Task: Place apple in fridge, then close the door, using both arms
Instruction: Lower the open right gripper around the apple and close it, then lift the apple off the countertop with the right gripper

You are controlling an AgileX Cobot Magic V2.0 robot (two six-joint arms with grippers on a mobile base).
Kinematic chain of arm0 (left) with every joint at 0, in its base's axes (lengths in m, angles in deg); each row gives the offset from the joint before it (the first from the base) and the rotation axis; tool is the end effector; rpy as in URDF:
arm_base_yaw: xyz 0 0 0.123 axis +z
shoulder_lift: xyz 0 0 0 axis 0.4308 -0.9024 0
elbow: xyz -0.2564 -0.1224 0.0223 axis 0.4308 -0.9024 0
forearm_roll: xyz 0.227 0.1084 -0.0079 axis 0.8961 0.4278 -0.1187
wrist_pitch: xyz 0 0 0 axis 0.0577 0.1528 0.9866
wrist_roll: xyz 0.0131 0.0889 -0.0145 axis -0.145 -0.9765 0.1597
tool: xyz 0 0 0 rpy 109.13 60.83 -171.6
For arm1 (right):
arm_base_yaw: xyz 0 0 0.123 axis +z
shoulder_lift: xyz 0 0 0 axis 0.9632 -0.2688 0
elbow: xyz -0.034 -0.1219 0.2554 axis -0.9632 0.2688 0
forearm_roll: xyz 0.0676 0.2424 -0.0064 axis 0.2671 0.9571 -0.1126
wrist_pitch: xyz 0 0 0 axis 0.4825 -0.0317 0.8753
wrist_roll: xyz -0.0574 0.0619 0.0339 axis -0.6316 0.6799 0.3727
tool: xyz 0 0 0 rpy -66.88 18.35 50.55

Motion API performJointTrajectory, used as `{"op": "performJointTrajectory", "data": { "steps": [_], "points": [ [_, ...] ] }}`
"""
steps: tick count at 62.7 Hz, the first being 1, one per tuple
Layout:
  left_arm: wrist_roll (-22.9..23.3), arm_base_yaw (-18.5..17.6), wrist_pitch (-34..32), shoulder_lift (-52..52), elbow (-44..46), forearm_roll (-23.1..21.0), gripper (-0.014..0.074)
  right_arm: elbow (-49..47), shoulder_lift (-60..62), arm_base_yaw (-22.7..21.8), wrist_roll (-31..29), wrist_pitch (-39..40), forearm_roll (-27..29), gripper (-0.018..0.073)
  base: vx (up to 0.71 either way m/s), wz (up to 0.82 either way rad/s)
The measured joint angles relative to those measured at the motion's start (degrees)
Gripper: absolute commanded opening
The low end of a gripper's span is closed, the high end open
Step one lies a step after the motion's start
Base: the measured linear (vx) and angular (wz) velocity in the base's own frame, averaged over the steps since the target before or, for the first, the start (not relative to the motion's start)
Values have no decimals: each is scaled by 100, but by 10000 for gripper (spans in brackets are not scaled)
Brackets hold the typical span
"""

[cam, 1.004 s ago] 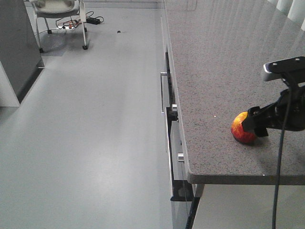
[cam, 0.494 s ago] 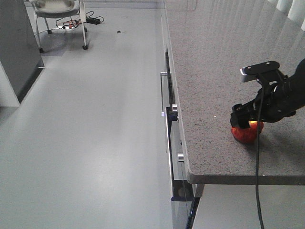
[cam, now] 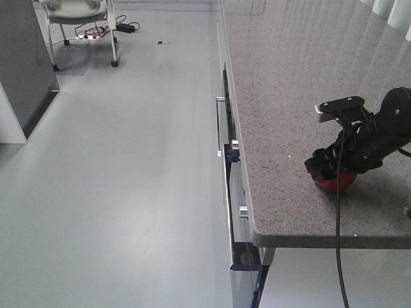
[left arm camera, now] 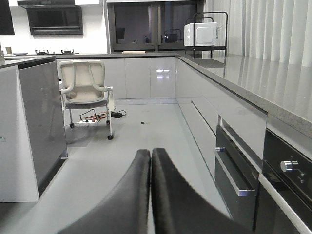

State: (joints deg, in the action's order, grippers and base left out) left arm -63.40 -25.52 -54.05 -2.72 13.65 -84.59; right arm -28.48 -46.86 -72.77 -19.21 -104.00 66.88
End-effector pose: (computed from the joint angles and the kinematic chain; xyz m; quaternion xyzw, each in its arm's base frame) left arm 0.0567 0.0000 0.2028 -0.0110 0.6903 -0.0119 0.7233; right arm 0.3749 0.0160 0.2223 -0.1460 0.9646 0.0029 0.2196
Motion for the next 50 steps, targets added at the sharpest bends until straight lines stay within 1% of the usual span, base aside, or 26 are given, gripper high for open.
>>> {"op": "performJointTrajectory", "data": {
  "steps": [12,21,28,31,38,50],
  "points": [
    [0,0,0,0,0,0,-6,0,496,0,126,-185,0,427,0,0],
    [0,0,0,0,0,0,-6,104,1130,0,63,-288,261,438,0,0],
    [0,0,0,0,0,0,-6,478,1701,95,-104,-324,458,438,0,0],
    [0,0,0,0,0,0,-6,722,1984,211,-129,-319,488,438,0,0],
    [0,0,0,0,0,0,-6,1346,2664,657,-163,-242,603,438,0,0],
    [0,0,0,0,0,0,-6,2208,3765,1663,-182,-224,879,438,0,0]
  ]
}}
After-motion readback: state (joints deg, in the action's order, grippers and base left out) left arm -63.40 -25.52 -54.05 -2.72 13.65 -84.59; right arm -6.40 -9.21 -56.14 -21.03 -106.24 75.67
